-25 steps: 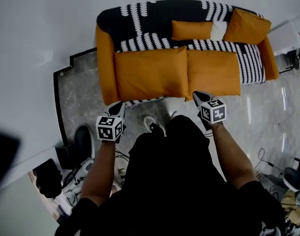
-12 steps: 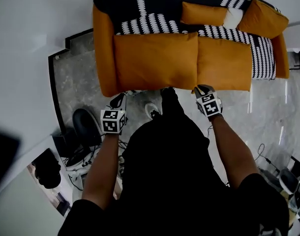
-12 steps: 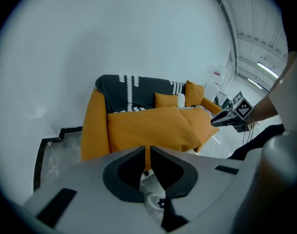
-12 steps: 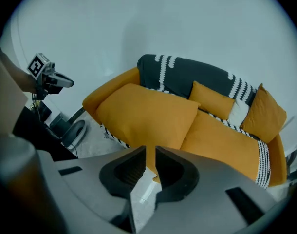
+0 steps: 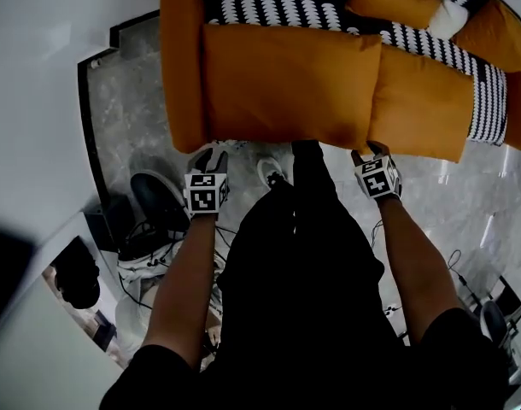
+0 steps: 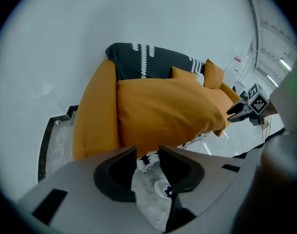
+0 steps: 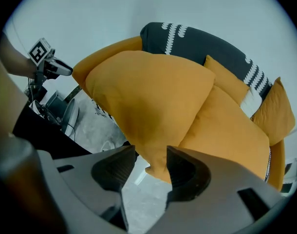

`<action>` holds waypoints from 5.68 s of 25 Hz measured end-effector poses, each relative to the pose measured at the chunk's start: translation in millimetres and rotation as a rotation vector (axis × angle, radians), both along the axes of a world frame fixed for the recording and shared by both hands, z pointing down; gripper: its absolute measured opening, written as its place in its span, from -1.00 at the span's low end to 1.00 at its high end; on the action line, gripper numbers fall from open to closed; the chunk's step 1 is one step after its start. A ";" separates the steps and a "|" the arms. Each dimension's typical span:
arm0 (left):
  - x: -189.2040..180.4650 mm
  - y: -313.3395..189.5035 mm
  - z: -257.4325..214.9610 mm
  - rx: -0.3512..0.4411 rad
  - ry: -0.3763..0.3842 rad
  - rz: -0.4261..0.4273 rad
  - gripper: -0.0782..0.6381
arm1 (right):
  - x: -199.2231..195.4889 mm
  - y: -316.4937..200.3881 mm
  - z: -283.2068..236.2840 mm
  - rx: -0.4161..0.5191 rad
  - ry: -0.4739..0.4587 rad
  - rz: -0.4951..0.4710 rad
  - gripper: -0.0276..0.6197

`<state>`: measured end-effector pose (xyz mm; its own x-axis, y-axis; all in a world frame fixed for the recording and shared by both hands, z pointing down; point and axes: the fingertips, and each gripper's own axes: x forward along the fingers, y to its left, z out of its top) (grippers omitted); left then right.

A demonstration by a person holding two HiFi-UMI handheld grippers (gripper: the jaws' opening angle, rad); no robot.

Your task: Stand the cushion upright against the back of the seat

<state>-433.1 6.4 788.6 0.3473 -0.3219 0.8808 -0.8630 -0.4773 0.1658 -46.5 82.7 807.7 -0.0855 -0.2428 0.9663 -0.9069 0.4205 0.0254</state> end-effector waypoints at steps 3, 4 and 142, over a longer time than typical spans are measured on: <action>-5.1 -2.5 23.2 -0.031 -0.020 -0.025 -0.33 | 0.5 -0.7 8.2 0.001 0.009 0.010 -0.28; -6.5 -2.3 31.5 -0.047 -0.023 -0.035 -0.30 | 1.6 0.0 10.1 0.002 0.014 0.011 -0.27; 98.3 -345.5 -335.2 0.510 0.196 -0.205 -0.71 | 105.9 -460.4 -300.9 0.616 -0.313 0.164 -0.48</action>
<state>-334.7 -339.1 453.3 0.3744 -0.7663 0.5222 -0.9224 -0.3655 0.1251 59.5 -377.7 506.7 -0.2520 -0.7705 0.5855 -0.9609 0.2708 -0.0572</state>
